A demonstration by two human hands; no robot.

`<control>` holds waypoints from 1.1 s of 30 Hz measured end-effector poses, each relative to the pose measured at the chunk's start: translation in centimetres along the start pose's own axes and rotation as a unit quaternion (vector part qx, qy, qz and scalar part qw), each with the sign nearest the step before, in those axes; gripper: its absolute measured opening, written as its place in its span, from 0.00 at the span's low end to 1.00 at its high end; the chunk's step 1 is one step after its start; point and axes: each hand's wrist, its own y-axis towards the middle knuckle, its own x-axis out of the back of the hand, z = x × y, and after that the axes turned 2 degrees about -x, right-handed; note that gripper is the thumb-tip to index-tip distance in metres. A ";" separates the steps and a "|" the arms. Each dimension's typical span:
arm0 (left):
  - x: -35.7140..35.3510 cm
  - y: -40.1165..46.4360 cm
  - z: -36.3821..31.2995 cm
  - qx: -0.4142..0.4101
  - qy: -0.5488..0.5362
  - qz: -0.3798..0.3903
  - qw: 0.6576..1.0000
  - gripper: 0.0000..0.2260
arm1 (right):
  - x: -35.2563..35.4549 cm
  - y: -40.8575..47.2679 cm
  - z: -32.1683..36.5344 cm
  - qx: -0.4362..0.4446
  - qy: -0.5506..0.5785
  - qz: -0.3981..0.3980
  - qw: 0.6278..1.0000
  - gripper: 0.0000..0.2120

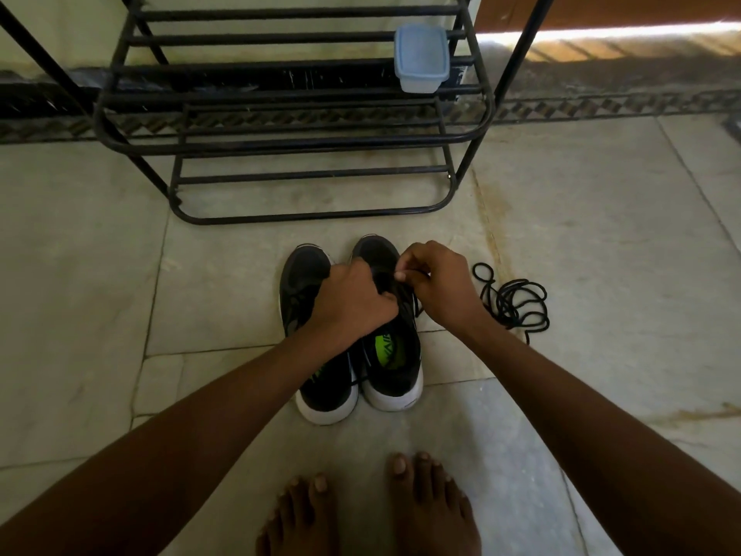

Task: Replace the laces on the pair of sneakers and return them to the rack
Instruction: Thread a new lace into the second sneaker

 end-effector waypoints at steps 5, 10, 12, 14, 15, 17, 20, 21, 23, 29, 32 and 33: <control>0.7 0.2 0.3 0.012 -0.021 -0.009 1.000 0.13 | -0.5 0.2 -0.3 -0.020 0.052 -0.008 0.998 0.02; 0.0 0.3 1.4 -0.001 -0.062 -0.055 0.997 0.05 | -1.1 0.2 -0.2 -0.070 0.108 0.005 0.992 0.05; -0.4 0.6 2.2 -0.006 -0.075 -0.059 0.995 0.03 | -1.3 0.1 0.0 -0.071 0.104 0.007 0.992 0.05; -0.7 1.0 2.9 -0.002 -0.088 -0.057 0.994 0.02 | -1.4 0.1 0.4 -0.059 0.101 0.007 0.993 0.03; -0.8 1.1 3.1 0.001 -0.097 -0.056 0.994 0.03 | -1.5 0.2 0.6 -0.053 0.096 0.005 0.994 0.03; -0.7 1.3 3.5 0.005 -0.111 -0.053 0.992 0.04 | -1.9 0.5 0.8 -0.039 0.072 0.003 0.997 0.03; -0.7 1.4 3.9 0.017 -0.122 -0.057 0.991 0.06 | -2.1 0.6 1.1 -0.013 0.035 0.007 0.999 0.02; -0.7 1.5 3.9 0.022 -0.123 -0.061 0.990 0.06 | -2.1 0.6 1.1 -0.007 0.032 0.008 0.999 0.01; -0.9 1.6 4.1 0.025 -0.124 -0.063 0.990 0.06 | -2.2 0.5 0.7 -0.006 0.042 0.018 0.999 0.01; -0.8 2.0 4.2 0.036 -0.120 -0.048 0.991 0.05 | -2.1 0.5 -0.4 -0.015 0.056 0.035 0.998 0.09; -0.7 2.0 4.1 0.033 -0.115 -0.044 0.992 0.06 | -2.0 0.6 -0.3 0.006 0.033 0.033 0.999 0.10; -0.7 2.1 4.0 0.031 -0.118 -0.044 0.992 0.06 | -2.0 0.6 -0.2 0.009 0.027 0.033 0.999 0.10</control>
